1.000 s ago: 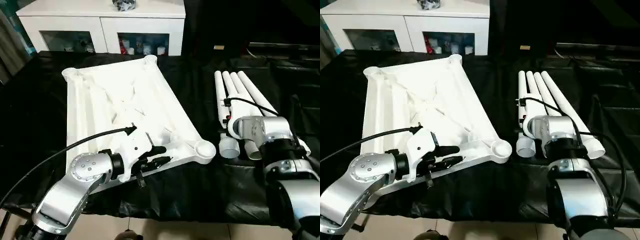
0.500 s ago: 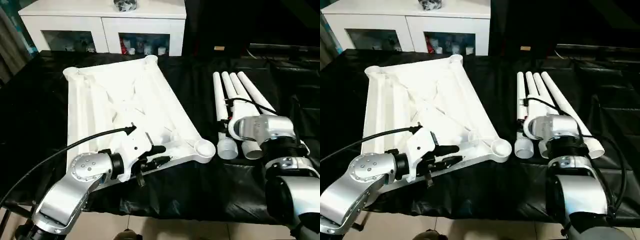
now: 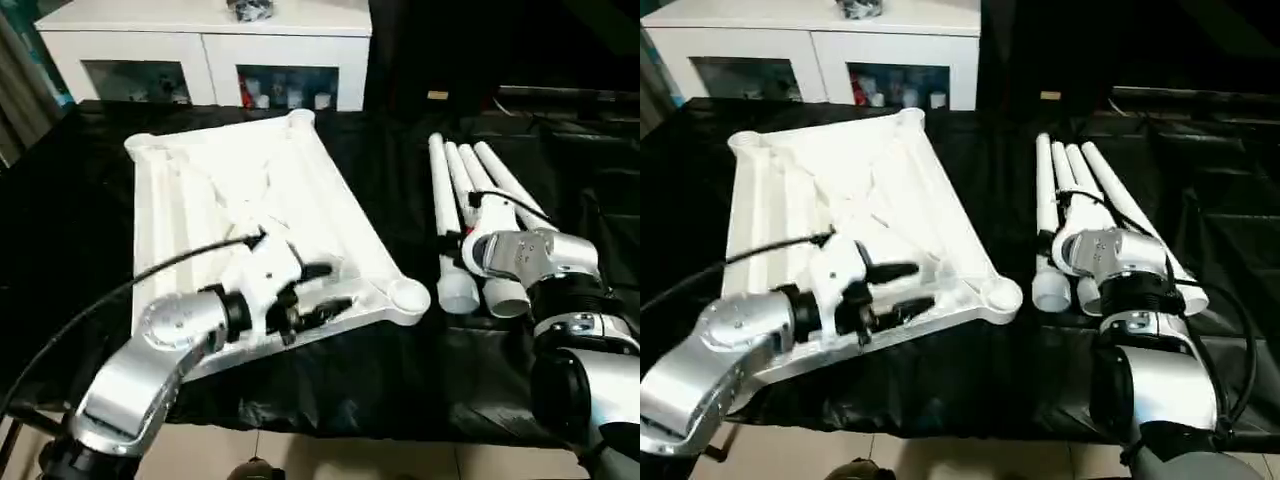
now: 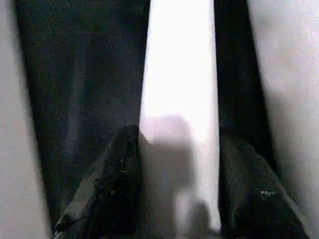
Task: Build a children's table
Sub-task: Pick table leg
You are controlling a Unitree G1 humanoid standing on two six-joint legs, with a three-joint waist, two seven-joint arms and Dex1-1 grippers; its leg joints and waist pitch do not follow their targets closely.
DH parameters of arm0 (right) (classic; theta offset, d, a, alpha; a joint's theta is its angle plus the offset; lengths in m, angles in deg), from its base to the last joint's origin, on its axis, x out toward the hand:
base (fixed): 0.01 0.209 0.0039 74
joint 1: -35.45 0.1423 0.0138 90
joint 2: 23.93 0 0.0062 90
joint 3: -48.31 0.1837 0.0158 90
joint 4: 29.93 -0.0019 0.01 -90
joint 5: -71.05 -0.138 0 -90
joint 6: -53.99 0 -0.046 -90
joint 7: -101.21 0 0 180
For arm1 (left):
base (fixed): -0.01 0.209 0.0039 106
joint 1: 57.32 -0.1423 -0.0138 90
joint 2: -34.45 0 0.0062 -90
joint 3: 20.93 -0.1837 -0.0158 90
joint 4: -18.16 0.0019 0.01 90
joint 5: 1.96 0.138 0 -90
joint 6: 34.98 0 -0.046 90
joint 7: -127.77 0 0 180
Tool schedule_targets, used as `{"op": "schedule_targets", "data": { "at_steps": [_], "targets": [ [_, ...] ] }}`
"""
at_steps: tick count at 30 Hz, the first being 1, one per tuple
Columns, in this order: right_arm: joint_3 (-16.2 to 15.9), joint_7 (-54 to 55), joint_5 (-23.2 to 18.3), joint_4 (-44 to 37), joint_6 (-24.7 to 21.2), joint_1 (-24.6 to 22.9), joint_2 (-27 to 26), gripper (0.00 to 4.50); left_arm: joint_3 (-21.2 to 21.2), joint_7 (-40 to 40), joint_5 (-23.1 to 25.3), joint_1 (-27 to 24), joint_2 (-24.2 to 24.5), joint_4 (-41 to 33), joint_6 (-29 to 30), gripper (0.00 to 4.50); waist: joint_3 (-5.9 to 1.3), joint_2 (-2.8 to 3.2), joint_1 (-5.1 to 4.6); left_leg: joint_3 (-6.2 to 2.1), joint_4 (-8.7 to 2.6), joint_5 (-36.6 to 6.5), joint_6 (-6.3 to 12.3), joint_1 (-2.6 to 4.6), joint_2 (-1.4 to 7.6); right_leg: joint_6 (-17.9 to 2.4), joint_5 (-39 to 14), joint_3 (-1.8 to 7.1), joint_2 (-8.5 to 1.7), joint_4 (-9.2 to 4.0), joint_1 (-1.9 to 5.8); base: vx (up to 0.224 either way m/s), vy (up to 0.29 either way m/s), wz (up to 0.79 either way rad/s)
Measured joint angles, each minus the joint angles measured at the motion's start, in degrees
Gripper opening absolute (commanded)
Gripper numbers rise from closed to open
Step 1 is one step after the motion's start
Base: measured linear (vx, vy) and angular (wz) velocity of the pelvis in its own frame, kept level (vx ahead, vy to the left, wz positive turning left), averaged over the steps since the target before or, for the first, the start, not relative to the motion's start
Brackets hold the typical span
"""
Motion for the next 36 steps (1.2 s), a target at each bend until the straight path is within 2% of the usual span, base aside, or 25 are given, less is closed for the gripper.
{"op": "schedule_targets", "data": {
  "at_steps": [5,8,11,16,19,25,30,31,34,36],
  "targets": [
    [1.5,-10.4,-6.7,-14.3,4.1,-4.9,-0.6,1.84,6.3,-7.2,-3.5,6.8,-8.4,4.0,2.6,3.56,0.02,0.03,0.27,0.02,0.0,0.1,0.22,-0.05,0.05,0.0,0.0,-0.03,0.01,-0.02,-0.01,0.0,0.0,0.0],
    [1.6,-15.8,-10.2,-22.5,4.8,-7.9,-0.4,1.84,8.3,-9.6,-6.9,9.6,-12.7,5.7,5.4,3.89,0.01,0.03,0.58,0.03,0.0,0.2,0.35,-0.09,0.06,0.0,0.0,-0.06,0.01,-0.05,-0.02,0.0,0.0,0.0],
    [-0.3,-22.8,-14.6,-32.6,3.6,-13.5,-0.2,1.84,11.2,-12.5,-12.1,14.7,-18.1,9.2,9.7,4.18,0.01,0.06,1.25,0.03,0.01,0.2,0.37,-0.1,0.08,0.0,0.0,-0.06,0.01,-0.06,-0.02,0.0,0.0,0.0],
    [-2.5,-28.5,-19.4,-42.7,0.9,-18.1,0.4,1.84,14.7,-15.8,-17.3,18.5,-23.8,13.8,12.8,4.48,-0.02,0.19,1.28,0.03,0.01,0.2,0.37,-0.07,0.12,0.0,0.0,-0.08,0.01,-0.04,-0.01,0.0,0.0,0.0],
    [-4.0,-30.2,-21.5,-46.7,0.3,-19.6,0.5,1.84,16.3,-17.1,-19.4,19.5,-25.6,15.8,13.8,4.5,-0.02,0.21,1.26,0.03,0.01,0.2,0.37,-0.06,0.13,0.0,0.0,-0.08,0.02,-0.06,-0.01,0.0,0.0,0.0],
    [-5.7,-31.9,-22.8,-52.6,-1.0,-23.0,1.1,1.84,19.4,-19.7,-24.0,20.8,-28.9,16.2,16.2,4.5,-0.02,0.23,1.48,0.03,-0.01,0.2,0.39,-0.12,0.13,0.0,0.0,-0.11,0.02,-0.22,0.02,0.0,0.0,0.0],
    [-7.2,-32.5,-23.2,-53.8,-1.7,-24.2,2.2,1.84,20.8,-22.2,-25.6,20.9,-28.9,16.6,17.0,4.5,-0.02,0.22,1.4,0.03,-0.01,0.2,0.39,-0.13,0.13,0.0,0.0,-0.12,0.02,-0.25,0.03,0.0,0.0,0.0],
    [-7.8,-32.4,-22.9,-54.5,-1.7,-24.3,2.8,1.84,21.3,-23.3,-26.0,21.0,-28.9,16.8,17.4,4.23,0.0,0.2,1.38,0.02,-0.01,0.2,0.39,-0.12,0.13,0.0,0.0,-0.12,0.02,-0.25,0.03,0.0,0.0,0.0],
    [-12.1,-30.0,-18.6,-55.3,-1.5,-24.2,3.2,1.84,22.5,-28.7,-25.7,22.2,-28.7,18.6,18.7,4.16,0.01,0.15,1.24,0.02,-0.02,0.2,0.36,-0.07,0.15,0.0,0.1,-0.13,0.04,-0.24,0.06,0.0,0.0,0.0],
    [-14.3,-28.2,-16.5,-55.3,-1.2,-24.2,2.3,1.84,23.0,-31.1,-25.2,22.5,-28.7,19.2,18.9,3.96,0.02,0.13,1.15,0.02,-0.04,0.2,0.36,-0.09,0.16,0.0,0.1,-0.13,0.04,-0.25,0.05,0.0,0.0,0.0]
  ]
}}
